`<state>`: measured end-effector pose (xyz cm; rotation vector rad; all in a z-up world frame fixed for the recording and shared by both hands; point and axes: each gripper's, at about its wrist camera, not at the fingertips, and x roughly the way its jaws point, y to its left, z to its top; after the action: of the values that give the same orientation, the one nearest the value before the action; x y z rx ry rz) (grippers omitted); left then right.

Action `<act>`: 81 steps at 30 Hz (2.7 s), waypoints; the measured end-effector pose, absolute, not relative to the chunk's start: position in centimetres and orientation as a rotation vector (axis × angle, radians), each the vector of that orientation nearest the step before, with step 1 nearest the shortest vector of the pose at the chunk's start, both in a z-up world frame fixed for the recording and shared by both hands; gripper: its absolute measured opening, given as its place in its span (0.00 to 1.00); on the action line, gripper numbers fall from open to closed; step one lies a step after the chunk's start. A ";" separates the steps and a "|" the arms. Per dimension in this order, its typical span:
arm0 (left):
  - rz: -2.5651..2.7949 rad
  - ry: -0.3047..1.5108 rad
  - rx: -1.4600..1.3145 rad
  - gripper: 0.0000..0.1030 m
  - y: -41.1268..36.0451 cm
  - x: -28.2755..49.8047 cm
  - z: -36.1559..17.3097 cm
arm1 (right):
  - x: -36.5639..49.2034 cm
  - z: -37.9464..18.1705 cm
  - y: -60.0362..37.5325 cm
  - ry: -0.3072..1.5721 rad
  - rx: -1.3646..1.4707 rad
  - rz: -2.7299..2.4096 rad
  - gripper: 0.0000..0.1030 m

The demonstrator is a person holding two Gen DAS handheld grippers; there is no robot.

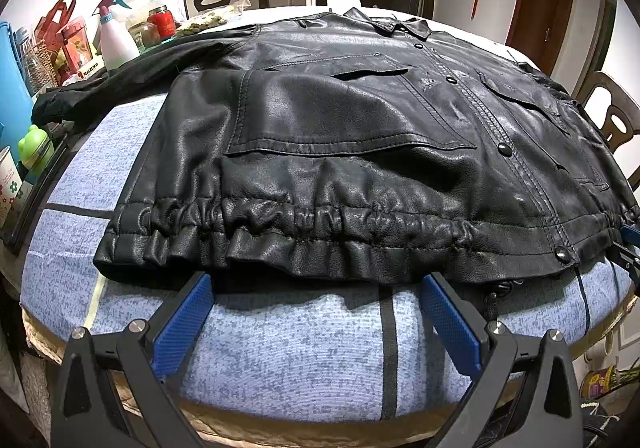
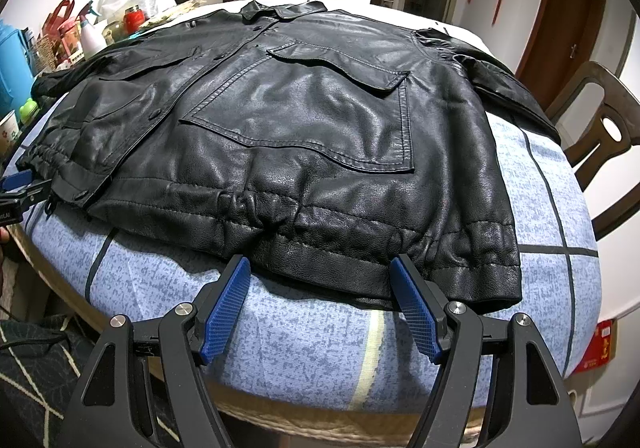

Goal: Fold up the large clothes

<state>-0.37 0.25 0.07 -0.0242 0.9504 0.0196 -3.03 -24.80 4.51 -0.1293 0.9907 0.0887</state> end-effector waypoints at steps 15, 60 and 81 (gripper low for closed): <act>0.020 0.949 -0.025 1.00 0.2 -0.4 0.0 | -3.0 4.5 -24.7 0.992 -0.130 0.088 0.71; 0.022 0.940 -0.023 1.00 0.3 -0.4 0.4 | -2.9 4.4 -24.8 0.995 -0.122 0.084 0.71; 0.003 0.947 -0.011 1.00 0.4 0.5 0.7 | -3.1 4.5 -24.8 0.993 -0.127 0.089 0.71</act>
<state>0.51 0.40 0.72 -0.0111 0.9473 0.0028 -3.06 -24.80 4.49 -0.1274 0.9926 0.0887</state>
